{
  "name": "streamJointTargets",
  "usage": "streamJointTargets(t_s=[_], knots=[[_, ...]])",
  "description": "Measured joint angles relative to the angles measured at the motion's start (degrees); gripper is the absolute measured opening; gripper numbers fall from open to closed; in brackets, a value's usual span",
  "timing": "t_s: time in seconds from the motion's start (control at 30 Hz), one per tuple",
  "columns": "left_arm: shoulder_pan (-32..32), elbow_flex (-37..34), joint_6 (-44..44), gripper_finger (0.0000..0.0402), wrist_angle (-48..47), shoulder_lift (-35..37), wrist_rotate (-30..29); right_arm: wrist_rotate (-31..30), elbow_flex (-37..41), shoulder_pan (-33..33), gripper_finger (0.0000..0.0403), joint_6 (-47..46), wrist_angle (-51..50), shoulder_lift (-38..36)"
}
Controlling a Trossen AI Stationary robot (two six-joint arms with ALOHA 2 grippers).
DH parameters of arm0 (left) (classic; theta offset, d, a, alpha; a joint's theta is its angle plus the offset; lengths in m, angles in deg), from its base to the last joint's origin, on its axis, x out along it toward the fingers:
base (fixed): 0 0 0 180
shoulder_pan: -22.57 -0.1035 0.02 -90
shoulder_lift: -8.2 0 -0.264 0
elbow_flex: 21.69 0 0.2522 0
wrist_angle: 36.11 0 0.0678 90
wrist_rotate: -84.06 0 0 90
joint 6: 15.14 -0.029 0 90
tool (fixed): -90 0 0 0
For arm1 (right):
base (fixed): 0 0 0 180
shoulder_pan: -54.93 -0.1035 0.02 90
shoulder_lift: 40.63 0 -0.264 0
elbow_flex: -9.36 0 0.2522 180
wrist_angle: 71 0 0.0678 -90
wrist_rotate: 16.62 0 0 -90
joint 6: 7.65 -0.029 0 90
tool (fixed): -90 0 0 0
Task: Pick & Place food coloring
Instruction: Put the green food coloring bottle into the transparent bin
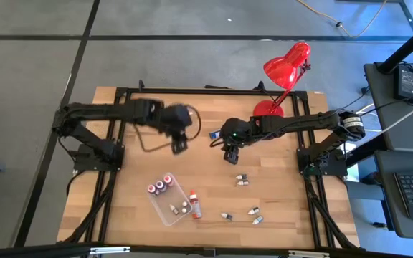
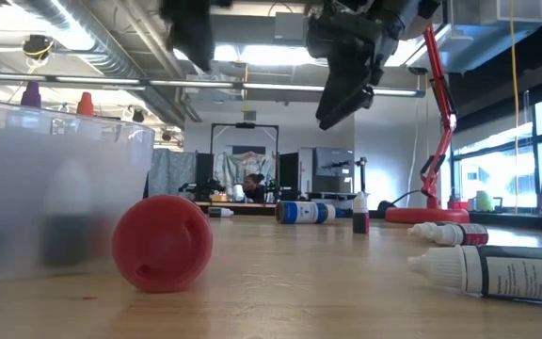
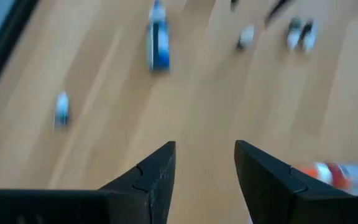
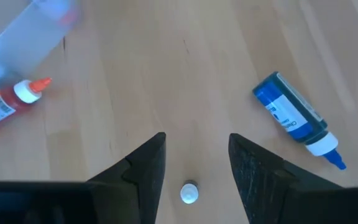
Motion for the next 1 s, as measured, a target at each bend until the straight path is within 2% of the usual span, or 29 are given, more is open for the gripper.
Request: streamJointTargets(t_s=[0.07, 0.13, 0.27, 0.43, 0.57, 0.73, 1.0], knots=[[-5.2, -4.29, -7.84, 0.0157, 9.35, 0.43, 5.39, -0.02, 0.0, 0.0, 0.0177, -1.02, 0.04, 0.0], [-9.5, -8.41, -13.66, 0.0157, 19.02, 0.43, 8.32, -0.02, 0.0, 0.0, 0.0177, -2.2, -0.14, 0.0], [-15.34, -15.24, -21.14, 0.0162, 33.81, -0.63, 8.34, -0.02, 0.0, 0.0, 0.0177, -3.56, -0.22, 0.0], [-21.25, -19.22, -21.95, 0.0164, 35.44, -2.47, 7.14, -0.05, 0.02, 0.0, 0.0177, -3.79, -0.43, 0.0], [-24.86, -21.84, -21.83, 0.0161, 36.48, -4.86, 8.66, -1.86, 0.02, 0.0, 0.0177, -3.78, -0.34, 0.0], [-26.25, -22.94, -22.1, 0.016, 41.62, -9.44, 9.29, -4.99, 0.02, 0.0, 0.0177, -3.79, -0.28, 0.0], [-28.43, -22.94, -23.36, 0.0163, 44.45, -17.63, 8.77, -5.05, 0.02, 0.0, 0.0177, -3.79, -0.3, 0.0]])
